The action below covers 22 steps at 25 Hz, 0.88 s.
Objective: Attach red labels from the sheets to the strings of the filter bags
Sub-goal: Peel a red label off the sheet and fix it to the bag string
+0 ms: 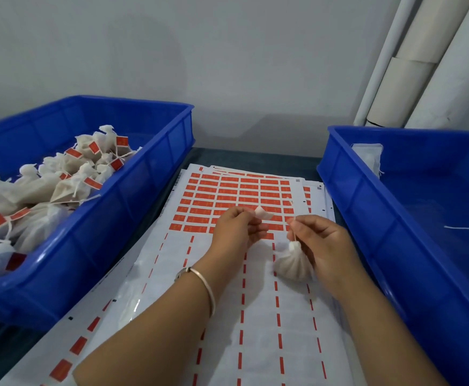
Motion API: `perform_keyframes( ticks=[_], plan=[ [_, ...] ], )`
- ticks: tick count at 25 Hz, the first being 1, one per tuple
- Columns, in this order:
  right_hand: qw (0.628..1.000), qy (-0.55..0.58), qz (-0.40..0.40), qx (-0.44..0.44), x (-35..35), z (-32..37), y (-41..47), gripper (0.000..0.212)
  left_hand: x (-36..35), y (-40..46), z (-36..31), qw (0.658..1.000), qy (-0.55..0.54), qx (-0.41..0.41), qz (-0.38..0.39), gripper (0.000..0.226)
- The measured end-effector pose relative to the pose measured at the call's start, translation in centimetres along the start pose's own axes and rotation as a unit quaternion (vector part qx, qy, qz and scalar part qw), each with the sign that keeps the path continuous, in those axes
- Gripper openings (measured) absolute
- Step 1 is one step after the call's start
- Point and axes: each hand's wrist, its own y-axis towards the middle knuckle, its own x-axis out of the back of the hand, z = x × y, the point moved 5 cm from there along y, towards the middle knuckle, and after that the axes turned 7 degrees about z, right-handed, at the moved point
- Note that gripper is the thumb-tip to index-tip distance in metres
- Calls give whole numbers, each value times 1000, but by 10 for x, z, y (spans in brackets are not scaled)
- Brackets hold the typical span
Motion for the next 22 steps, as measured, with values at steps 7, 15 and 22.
perform_keyframes(
  ticks=[7,15,22],
  plan=[
    [993,-79,43,81,-17,14,-8,8,-4,-32,11,995,69,-2,78,19],
    [997,-43,-21,59,-3,5,-2,7,-10,-36,9,990,98,13,102,13],
    [996,-50,-32,59,-4,5,-4,8,-8,-39,6,987,128,-26,97,16]
  ],
)
